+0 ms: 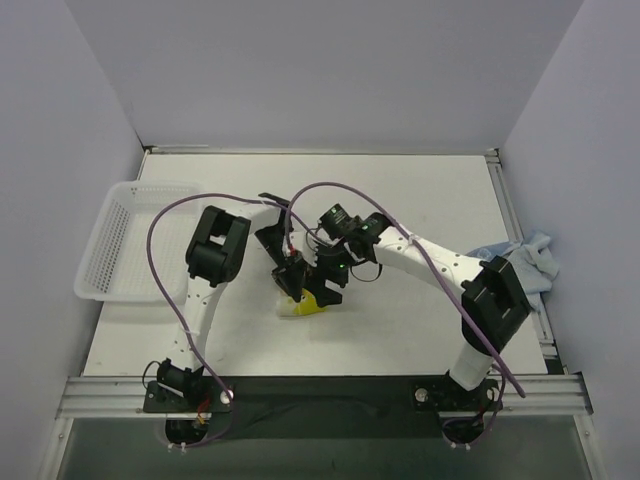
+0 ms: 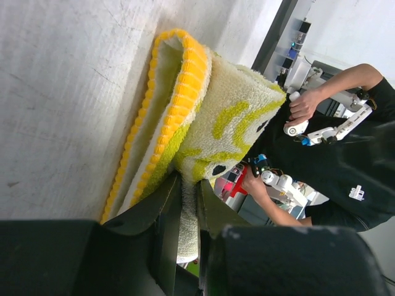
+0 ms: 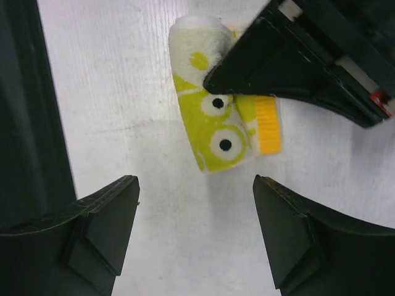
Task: Roll the towels
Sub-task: Roll the towel
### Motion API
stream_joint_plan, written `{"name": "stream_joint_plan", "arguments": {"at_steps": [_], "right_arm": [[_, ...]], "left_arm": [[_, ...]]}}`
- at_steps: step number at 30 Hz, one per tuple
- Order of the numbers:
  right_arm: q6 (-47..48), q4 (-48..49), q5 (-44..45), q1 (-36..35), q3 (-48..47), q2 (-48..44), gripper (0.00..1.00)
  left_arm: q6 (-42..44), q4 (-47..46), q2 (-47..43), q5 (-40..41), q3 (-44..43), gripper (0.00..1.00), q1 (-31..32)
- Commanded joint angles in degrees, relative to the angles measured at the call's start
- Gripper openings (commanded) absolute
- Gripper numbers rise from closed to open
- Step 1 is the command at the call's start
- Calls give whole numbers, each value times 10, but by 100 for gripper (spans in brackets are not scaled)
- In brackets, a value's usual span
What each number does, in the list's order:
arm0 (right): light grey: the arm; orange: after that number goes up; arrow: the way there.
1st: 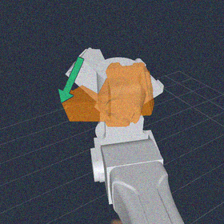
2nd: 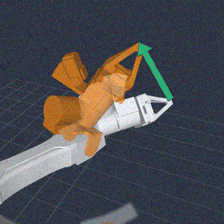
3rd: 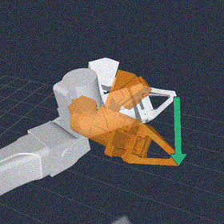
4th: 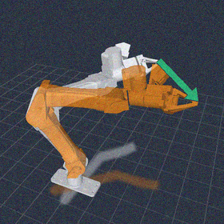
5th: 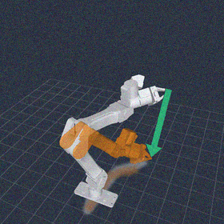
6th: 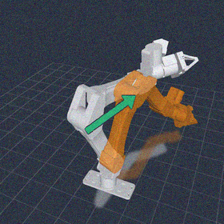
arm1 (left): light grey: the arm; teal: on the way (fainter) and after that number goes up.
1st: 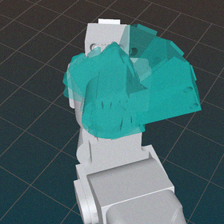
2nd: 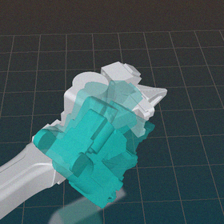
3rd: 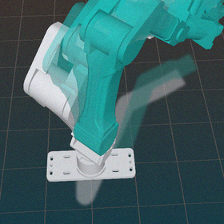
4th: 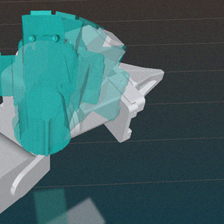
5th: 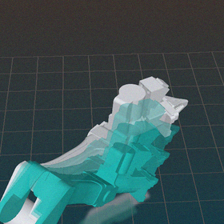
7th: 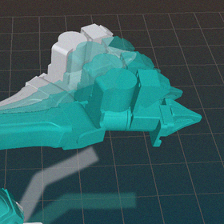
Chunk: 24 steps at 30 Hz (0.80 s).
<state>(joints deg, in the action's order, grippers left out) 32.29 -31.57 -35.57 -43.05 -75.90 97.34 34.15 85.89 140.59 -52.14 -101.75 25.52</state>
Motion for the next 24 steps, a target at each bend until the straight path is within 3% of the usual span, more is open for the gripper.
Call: {"name": "stream_joint_plan", "arguments": {"at_steps": [1,14,17,20,21,23,24], "right_arm": [[65,63,94,-43,23,-6,76],[138,156,145,-101,79,67,66],[140,156,145,-101,79,86,57],[136,154,133,-95,80,97,34],[130,153,129,-93,80,100,19],[121,139,106,-82,67,111,3],[110,134,95,-77,60,116,0]], "left_arm": [[53,-69,32,76,-19,17,-7],[37,-56,56,57,-51,22,-23],[32,-49,63,47,-62,22,-28],[31,-37,60,31,-66,23,-39],[29,-38,55,26,-61,24,-48],[19,-48,30,13,-52,29,-57],[14,-53,19,7,-39,31,-63]]}}
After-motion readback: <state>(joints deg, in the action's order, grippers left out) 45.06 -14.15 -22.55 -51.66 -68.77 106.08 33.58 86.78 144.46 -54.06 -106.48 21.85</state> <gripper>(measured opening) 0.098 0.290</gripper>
